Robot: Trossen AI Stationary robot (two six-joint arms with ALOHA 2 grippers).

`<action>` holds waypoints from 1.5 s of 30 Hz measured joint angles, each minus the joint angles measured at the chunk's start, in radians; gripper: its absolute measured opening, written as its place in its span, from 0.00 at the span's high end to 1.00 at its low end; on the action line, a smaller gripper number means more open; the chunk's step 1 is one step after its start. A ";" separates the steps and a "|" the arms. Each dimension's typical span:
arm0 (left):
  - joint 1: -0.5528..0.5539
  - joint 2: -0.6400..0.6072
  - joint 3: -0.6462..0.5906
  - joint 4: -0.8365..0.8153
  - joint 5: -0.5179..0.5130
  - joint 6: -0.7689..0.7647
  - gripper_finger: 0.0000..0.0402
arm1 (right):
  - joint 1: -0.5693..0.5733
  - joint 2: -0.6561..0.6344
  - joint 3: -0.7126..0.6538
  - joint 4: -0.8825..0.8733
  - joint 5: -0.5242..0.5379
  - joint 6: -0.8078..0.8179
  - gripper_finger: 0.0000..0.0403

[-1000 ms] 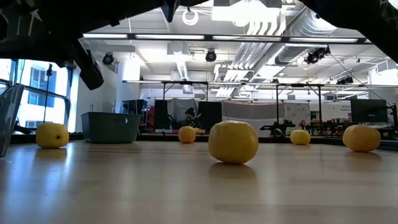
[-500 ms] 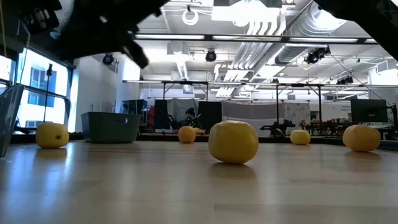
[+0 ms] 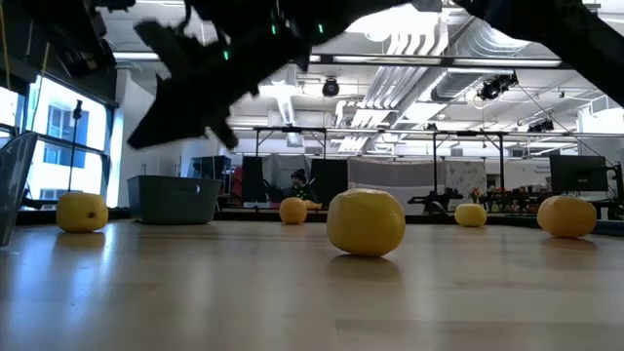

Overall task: Sort produce into baskets
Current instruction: Put the lemon into the blue bin

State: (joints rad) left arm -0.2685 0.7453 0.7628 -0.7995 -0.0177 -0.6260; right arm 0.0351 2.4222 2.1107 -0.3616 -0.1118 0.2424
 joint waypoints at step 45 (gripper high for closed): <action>0.295 0.703 0.135 -0.325 -0.058 1.121 0.35 | -0.309 -0.926 -1.270 0.388 -0.028 0.043 1.00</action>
State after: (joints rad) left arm 0.0261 1.4483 0.8974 -1.1241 -0.0753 0.4947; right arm -0.2738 1.4967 0.8406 0.0265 -0.1403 0.2858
